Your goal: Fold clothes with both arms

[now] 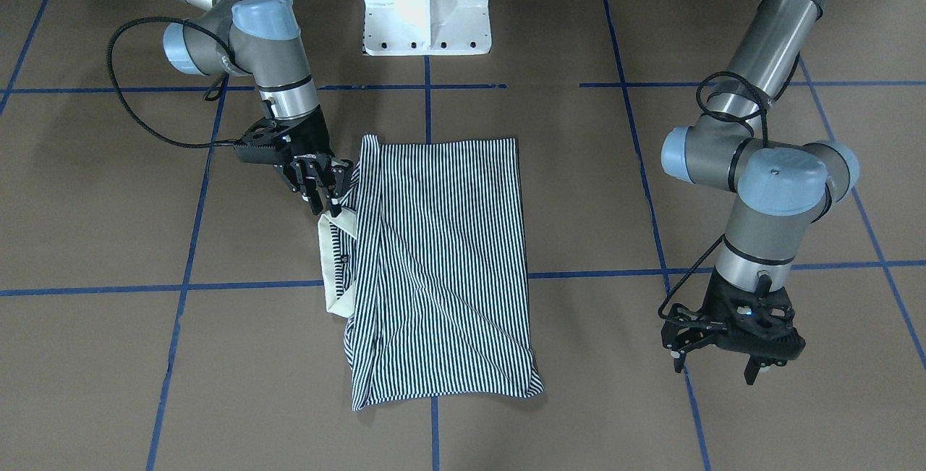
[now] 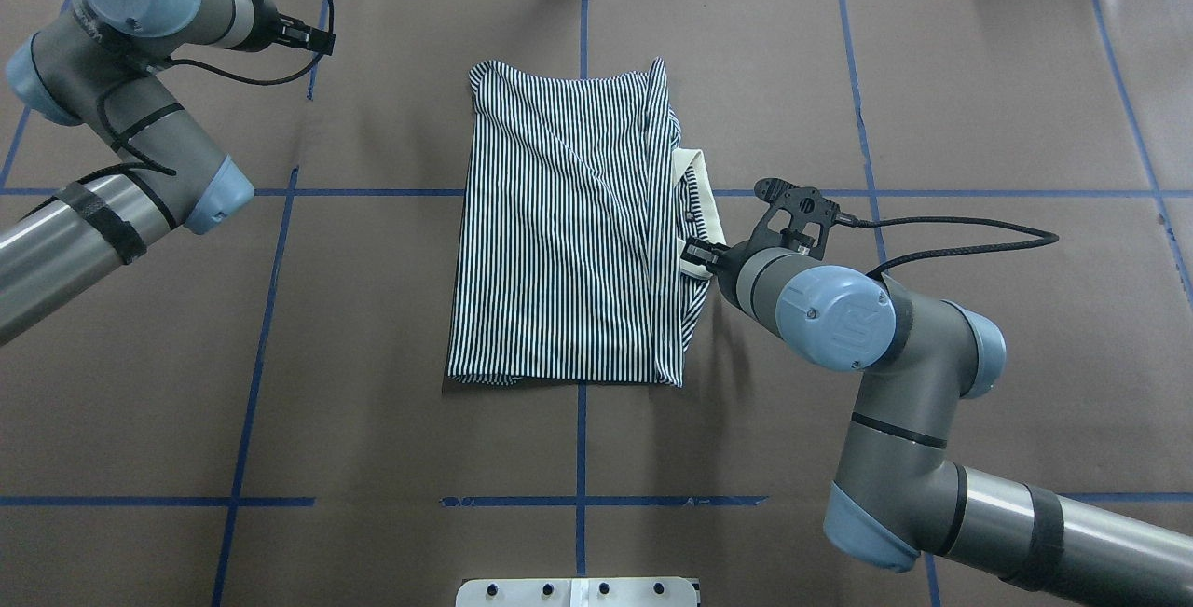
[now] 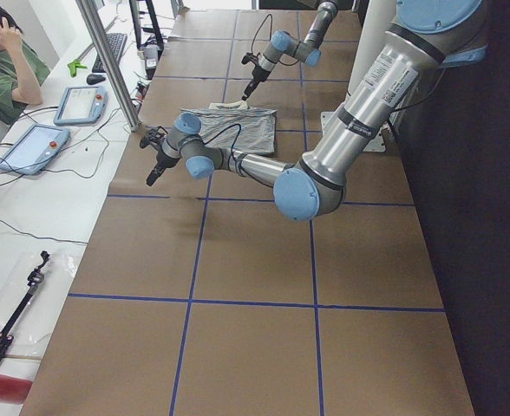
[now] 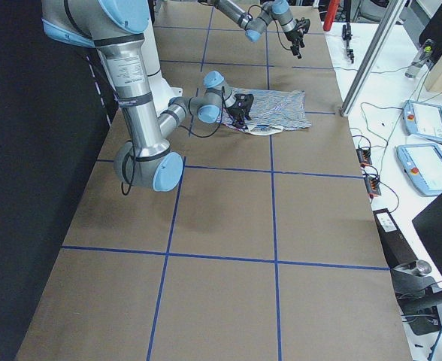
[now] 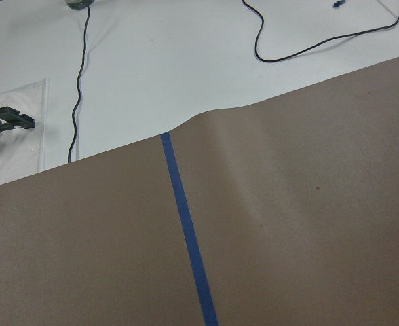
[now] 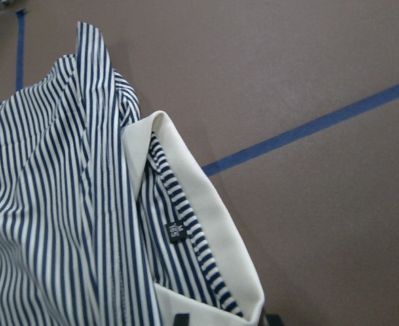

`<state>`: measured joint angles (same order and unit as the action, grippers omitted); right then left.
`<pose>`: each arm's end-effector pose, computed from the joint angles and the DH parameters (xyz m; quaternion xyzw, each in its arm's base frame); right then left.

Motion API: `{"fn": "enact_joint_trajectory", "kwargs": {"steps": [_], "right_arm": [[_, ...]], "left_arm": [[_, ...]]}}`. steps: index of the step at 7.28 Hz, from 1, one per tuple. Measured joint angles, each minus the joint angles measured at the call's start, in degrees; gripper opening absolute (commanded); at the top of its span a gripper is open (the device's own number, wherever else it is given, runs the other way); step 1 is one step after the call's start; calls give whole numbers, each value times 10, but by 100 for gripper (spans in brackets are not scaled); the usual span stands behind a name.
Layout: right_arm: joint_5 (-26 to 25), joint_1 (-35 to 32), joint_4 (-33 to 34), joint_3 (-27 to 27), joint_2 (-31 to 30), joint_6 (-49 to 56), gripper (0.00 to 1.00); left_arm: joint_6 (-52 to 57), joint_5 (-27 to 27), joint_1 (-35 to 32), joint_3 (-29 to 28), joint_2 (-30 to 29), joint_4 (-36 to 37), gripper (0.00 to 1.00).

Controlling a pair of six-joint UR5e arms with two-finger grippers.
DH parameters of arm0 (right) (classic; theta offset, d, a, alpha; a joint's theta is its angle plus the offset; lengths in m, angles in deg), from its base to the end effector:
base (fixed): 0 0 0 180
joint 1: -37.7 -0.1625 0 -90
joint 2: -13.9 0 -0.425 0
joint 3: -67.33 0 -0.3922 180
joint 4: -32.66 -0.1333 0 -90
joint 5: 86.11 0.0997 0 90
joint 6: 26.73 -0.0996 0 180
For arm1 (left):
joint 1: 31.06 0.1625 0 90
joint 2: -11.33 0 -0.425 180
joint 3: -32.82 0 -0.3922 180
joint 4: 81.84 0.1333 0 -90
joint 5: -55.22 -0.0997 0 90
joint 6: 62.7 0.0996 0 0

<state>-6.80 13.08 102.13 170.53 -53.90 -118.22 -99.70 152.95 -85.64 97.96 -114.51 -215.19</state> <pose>-0.4979 -0.3951 0.3010 0.1742 -0.4409 0.2412 0.8468 0.3498 -0.6988 0.4089 0.3321 0.3175 0.0185 0.8880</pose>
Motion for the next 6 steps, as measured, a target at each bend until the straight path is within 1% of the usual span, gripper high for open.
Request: {"fn": "enact_joint_trajectory", "kwargs": {"steps": [1,3,4,5,6], "right_arm": [[2,10,81,36,16,16,100],[1,47,200,56,60,65,100],[1,67,239,56,77,106,100],[2,84,259,52,85,159,99],[2,95,266,41,88,207,64]], "left_arm": [[0,0,0,2,0,0,100],[-2,1,0,4,0,-1,100],[-6,1,0,6,0,-1,100],[-8,1,1,8,0,-1,100],[-10,1,1,11,0,0,100]]}}
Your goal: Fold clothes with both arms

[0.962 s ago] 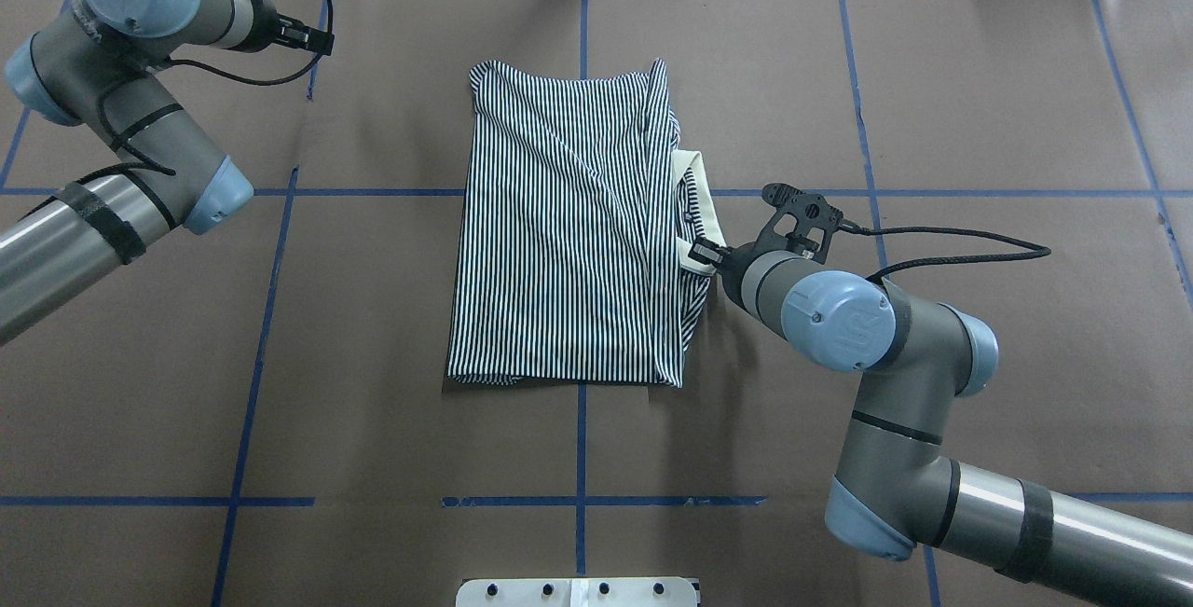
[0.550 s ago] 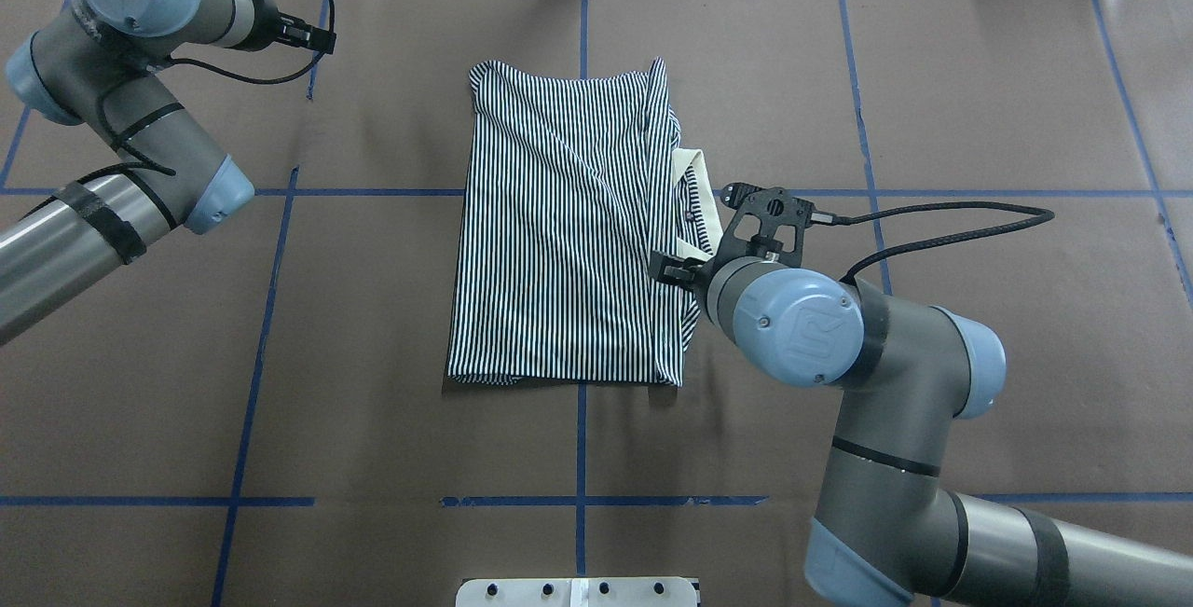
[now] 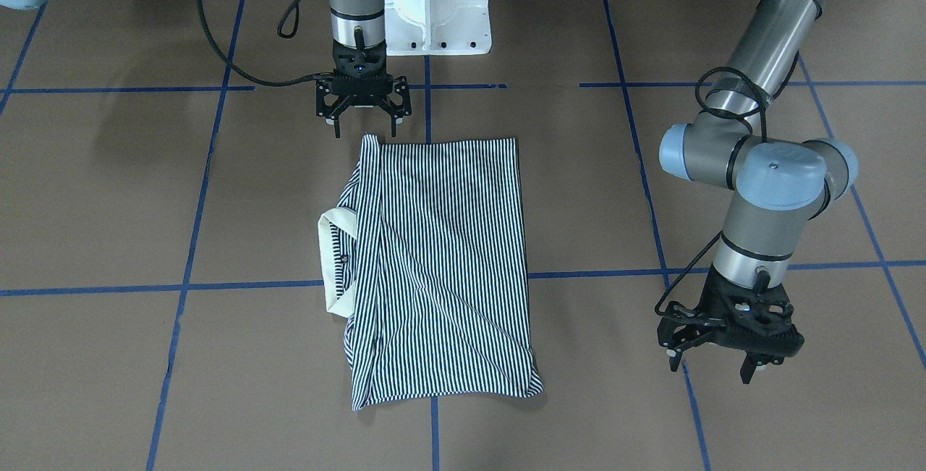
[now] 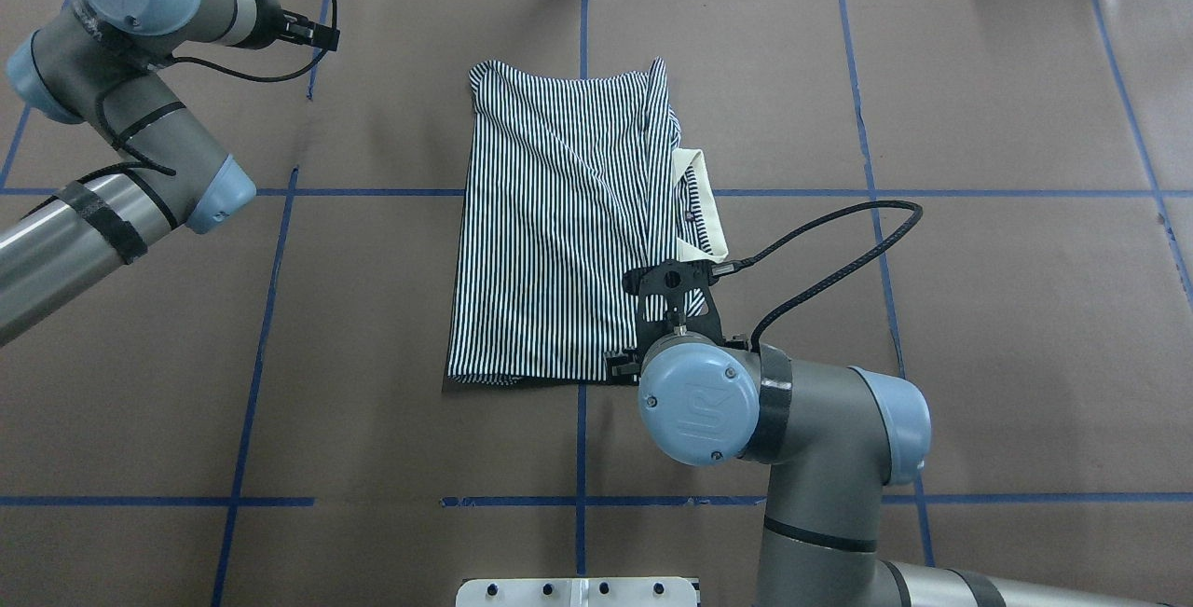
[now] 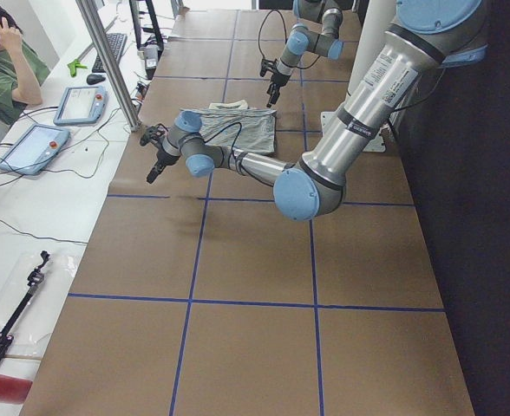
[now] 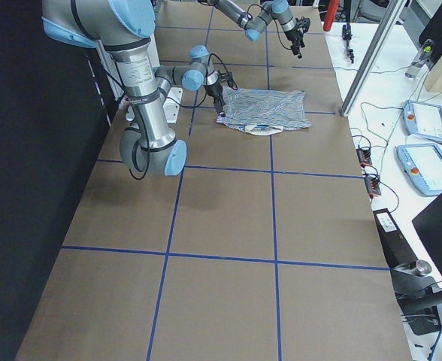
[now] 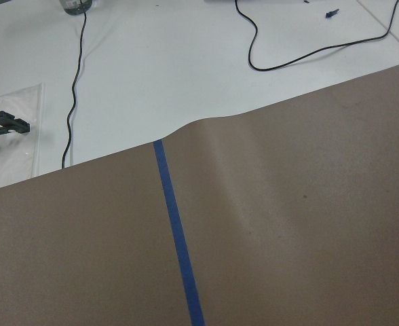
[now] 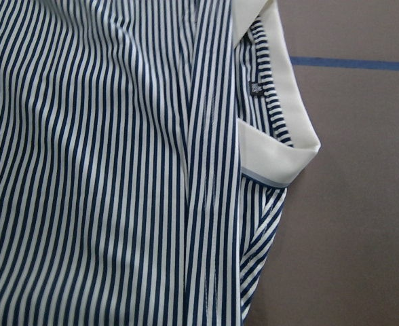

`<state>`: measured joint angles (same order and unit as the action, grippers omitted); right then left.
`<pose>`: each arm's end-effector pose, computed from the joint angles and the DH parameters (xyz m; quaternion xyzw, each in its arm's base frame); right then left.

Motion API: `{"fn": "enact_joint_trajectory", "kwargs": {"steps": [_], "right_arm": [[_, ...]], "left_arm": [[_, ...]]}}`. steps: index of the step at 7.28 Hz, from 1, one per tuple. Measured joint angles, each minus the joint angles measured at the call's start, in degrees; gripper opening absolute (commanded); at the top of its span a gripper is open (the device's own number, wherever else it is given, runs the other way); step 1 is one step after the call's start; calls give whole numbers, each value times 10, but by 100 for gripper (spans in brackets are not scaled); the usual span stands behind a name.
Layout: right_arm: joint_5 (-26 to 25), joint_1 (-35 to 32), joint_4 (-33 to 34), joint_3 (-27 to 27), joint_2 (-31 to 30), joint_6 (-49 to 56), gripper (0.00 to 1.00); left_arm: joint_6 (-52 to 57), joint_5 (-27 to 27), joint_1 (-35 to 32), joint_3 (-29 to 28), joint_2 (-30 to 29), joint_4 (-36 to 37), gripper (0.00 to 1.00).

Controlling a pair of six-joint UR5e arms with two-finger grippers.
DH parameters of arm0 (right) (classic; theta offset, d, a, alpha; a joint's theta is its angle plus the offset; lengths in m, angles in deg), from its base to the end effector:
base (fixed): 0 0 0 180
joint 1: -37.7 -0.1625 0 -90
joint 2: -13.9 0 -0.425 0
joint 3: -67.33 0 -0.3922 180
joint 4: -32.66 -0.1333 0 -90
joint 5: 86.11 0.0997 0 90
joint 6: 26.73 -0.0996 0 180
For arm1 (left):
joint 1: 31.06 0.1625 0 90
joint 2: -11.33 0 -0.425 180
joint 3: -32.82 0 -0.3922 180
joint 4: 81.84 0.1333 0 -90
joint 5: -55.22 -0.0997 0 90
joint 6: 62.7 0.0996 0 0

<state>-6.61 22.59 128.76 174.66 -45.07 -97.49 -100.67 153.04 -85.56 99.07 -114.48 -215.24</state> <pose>-0.5584 -0.3077 0.2390 0.1875 -0.3178 -0.0005 0.9294 0.3497 -0.6964 0.3990 0.3359 0.3260 0.0127 0.8836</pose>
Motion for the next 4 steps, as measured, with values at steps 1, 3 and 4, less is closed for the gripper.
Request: {"fn": "enact_joint_trajectory", "kwargs": {"steps": [1,3,4], "right_arm": [[-2,7,2,-11,2,31,33],[-10,10,3,-18,3,89,32],[-12,10,3,-19,3,116,32]], "left_arm": [[-1,0,1,2,0,0,100],[-1,0,2,4,0,0,100],[-1,0,2,4,0,0,100]]}}
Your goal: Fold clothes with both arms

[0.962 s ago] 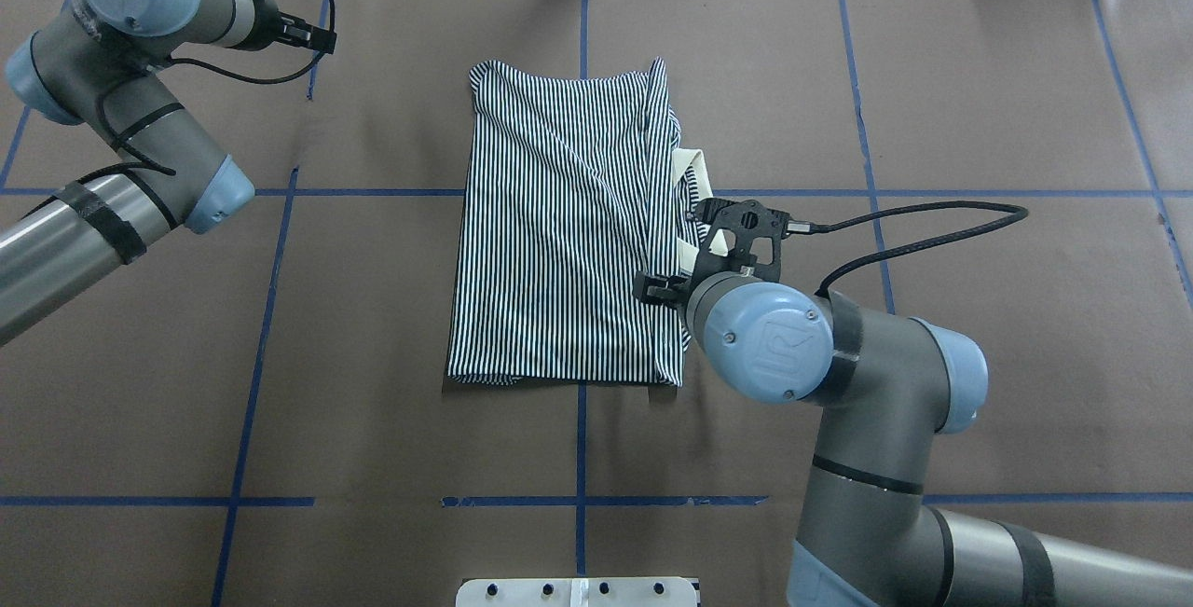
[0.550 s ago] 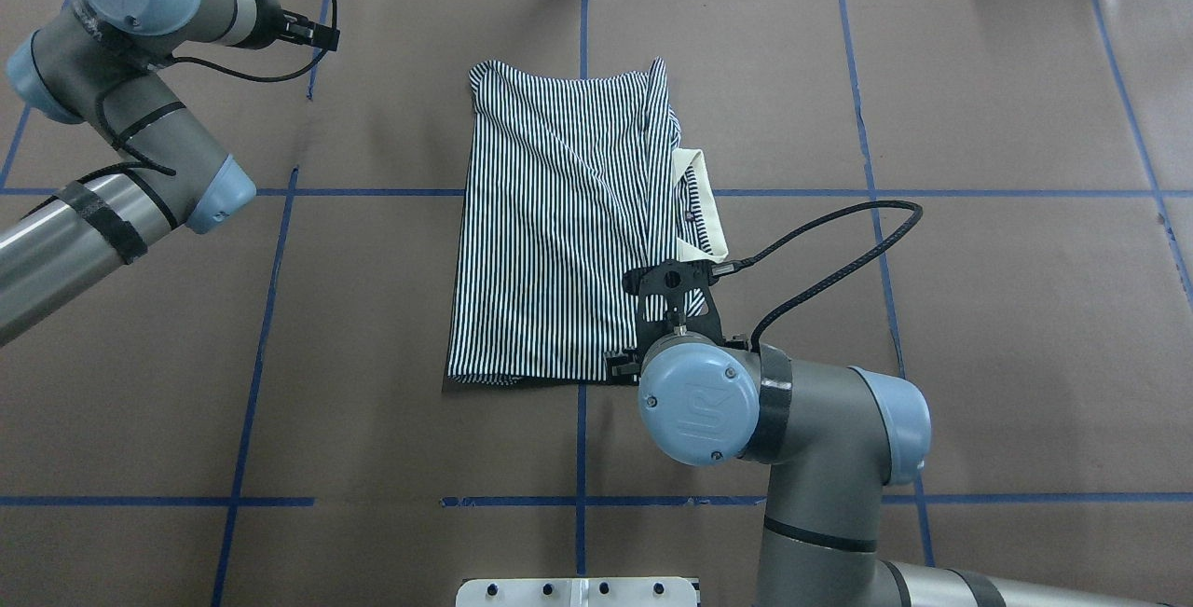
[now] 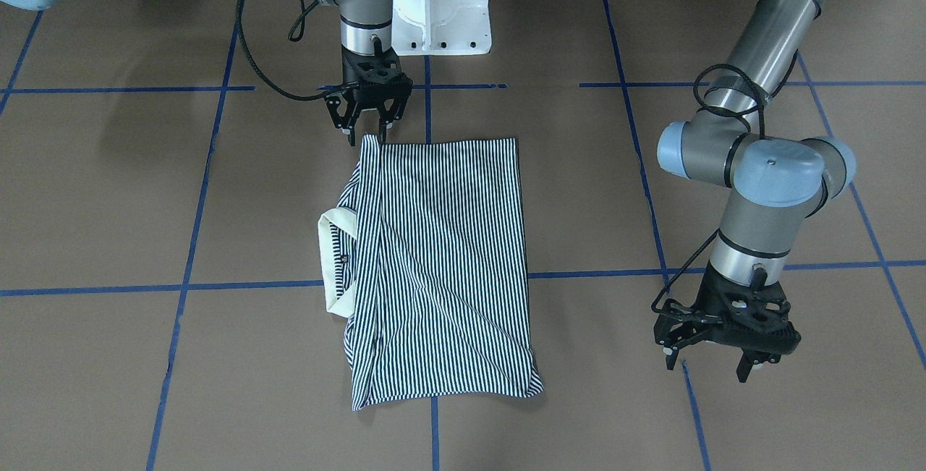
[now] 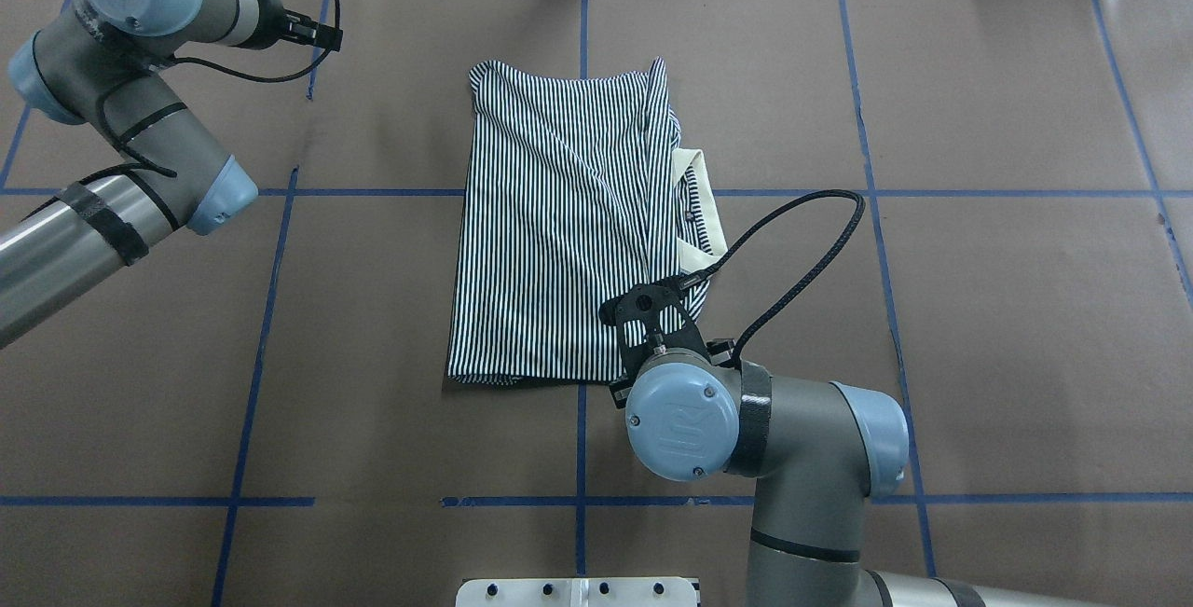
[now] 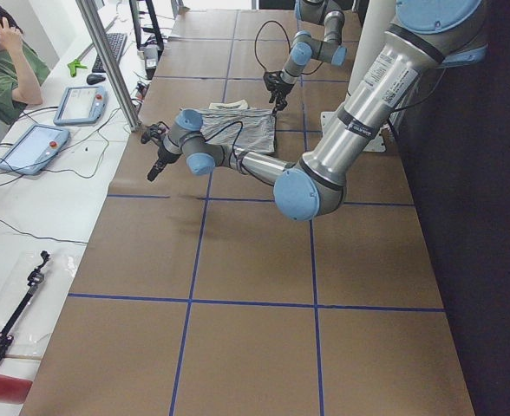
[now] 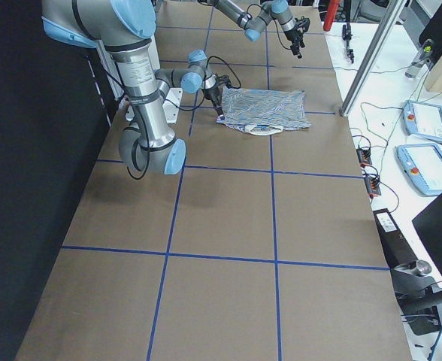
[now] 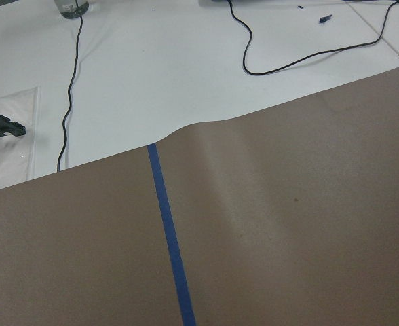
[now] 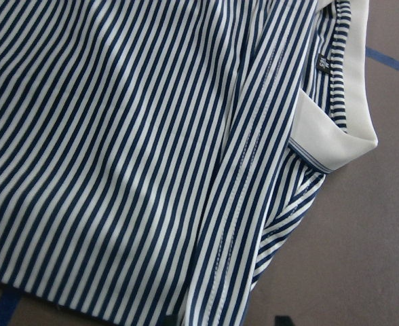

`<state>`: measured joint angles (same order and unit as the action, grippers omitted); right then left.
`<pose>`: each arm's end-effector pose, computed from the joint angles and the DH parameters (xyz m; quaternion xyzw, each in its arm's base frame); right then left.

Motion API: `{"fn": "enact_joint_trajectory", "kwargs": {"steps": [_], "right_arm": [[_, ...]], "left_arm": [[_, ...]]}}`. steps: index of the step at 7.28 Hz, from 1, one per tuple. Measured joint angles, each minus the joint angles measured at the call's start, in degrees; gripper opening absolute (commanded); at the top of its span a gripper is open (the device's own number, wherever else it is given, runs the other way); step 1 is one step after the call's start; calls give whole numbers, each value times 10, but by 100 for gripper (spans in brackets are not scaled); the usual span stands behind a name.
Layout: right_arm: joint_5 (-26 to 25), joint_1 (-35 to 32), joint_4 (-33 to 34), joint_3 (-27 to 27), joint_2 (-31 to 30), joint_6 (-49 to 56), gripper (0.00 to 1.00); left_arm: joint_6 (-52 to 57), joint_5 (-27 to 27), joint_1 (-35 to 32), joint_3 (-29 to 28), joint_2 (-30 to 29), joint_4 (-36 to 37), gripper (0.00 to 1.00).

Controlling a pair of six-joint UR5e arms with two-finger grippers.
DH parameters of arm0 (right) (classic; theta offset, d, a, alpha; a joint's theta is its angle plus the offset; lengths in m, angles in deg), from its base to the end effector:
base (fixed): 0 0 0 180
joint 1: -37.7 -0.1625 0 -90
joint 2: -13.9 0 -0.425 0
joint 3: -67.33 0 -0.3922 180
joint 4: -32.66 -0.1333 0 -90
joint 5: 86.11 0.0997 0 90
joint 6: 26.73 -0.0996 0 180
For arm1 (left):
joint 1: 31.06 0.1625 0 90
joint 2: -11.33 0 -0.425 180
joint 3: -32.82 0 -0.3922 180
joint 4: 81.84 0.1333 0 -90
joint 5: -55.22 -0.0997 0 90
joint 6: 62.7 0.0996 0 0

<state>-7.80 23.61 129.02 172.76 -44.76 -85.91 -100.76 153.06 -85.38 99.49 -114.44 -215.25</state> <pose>-0.5725 -0.3019 0.2494 0.2196 -0.2810 -0.1010 0.9288 0.3513 -0.6945 0.3957 0.3375 0.3287 0.0137 0.8820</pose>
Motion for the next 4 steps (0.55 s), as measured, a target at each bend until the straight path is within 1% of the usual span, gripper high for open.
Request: {"fn": "enact_joint_trajectory", "kwargs": {"steps": [4], "right_arm": [[4,1,-2,-3,3,24,35]], "left_arm": [[-1,1,0,2,0,0,100]]}}
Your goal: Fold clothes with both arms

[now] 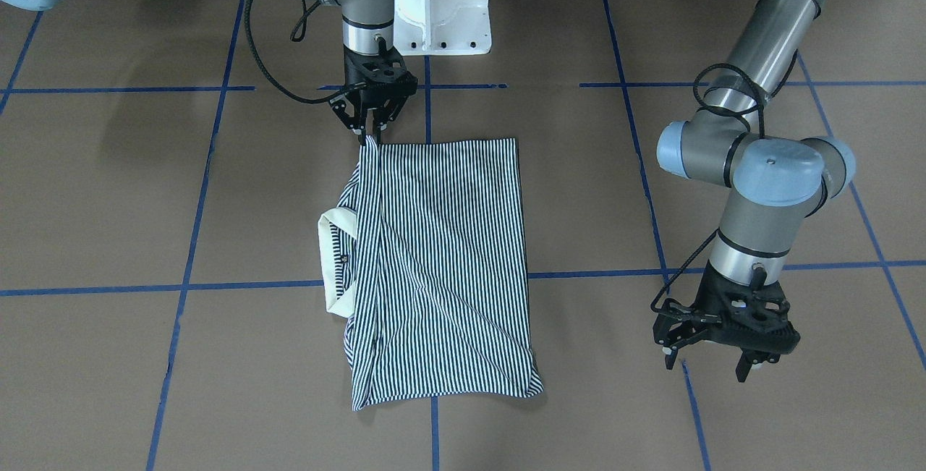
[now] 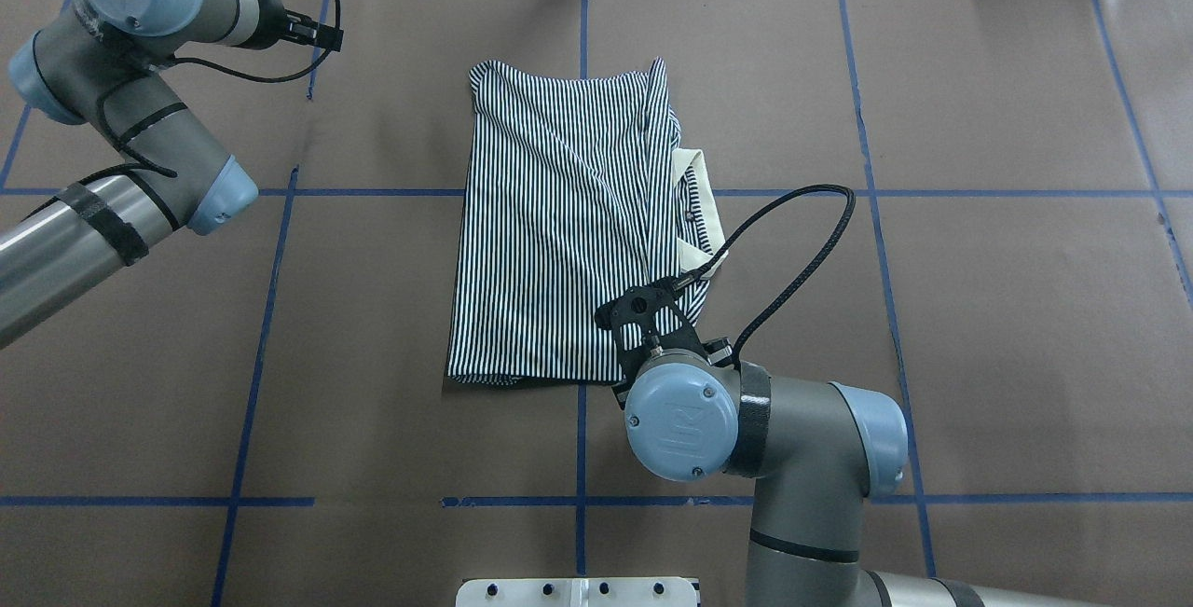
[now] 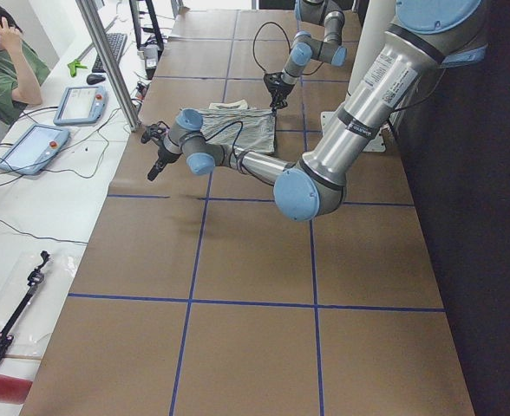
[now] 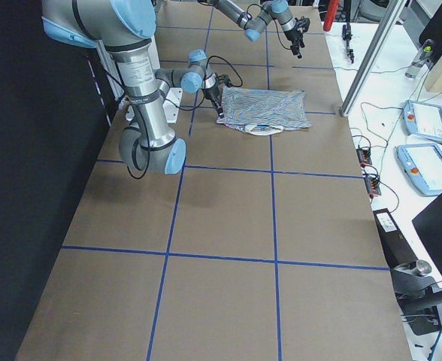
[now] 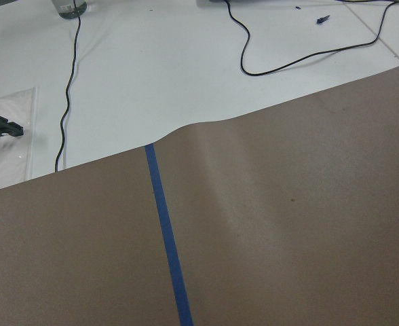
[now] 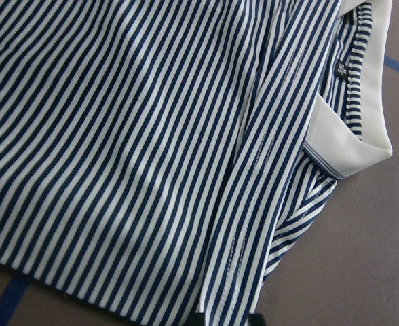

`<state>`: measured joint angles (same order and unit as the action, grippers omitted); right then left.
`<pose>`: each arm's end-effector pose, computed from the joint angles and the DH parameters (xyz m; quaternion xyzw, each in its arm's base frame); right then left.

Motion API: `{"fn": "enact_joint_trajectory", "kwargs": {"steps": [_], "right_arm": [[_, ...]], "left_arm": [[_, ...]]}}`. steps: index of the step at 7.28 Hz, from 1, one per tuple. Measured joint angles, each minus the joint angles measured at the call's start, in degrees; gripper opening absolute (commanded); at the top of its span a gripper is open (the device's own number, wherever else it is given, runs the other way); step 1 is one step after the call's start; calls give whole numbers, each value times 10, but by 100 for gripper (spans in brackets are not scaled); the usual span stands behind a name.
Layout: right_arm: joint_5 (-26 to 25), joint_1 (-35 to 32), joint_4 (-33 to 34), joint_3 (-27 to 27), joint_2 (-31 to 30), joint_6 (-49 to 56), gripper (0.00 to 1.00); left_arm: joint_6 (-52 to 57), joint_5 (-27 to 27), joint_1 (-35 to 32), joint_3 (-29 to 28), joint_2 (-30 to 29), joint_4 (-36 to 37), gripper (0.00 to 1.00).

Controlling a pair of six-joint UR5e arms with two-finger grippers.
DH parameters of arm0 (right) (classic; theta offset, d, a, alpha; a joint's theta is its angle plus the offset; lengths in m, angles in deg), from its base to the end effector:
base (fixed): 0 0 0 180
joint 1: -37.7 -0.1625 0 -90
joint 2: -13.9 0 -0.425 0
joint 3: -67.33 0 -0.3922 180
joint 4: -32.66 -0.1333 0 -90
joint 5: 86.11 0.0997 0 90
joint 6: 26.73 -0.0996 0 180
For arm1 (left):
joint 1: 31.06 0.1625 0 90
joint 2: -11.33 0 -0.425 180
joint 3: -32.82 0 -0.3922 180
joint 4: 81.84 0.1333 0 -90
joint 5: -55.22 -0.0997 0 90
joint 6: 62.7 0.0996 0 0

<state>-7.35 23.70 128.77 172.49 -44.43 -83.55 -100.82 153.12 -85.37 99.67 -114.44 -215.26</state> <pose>-0.5751 -0.3008 0.2472 0.2227 -0.2806 -0.1218 0.9257 0.3513 -0.6941 0.3941 0.3382 0.3301 0.0137 0.8812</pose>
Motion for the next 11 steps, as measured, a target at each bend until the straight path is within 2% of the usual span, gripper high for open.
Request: {"fn": "enact_joint_trajectory", "kwargs": {"steps": [4,5,6,7,11], "right_arm": [[2,3,-1,-2,0,6,34],[2,4,-1,-5,0,7,24],[1,4,-1,-11,0,7,8],[1,4,-2,-16,0,8,0],[0,1,-3,-9,1,7,0]], "left_arm": [[0,0,1,2,0,0,100],[0,0,1,3,1,0,100],[0,6,1,3,1,0,100],[0,15,1,3,1,-1,100],[0,23,1,2,1,-1,100]]}}
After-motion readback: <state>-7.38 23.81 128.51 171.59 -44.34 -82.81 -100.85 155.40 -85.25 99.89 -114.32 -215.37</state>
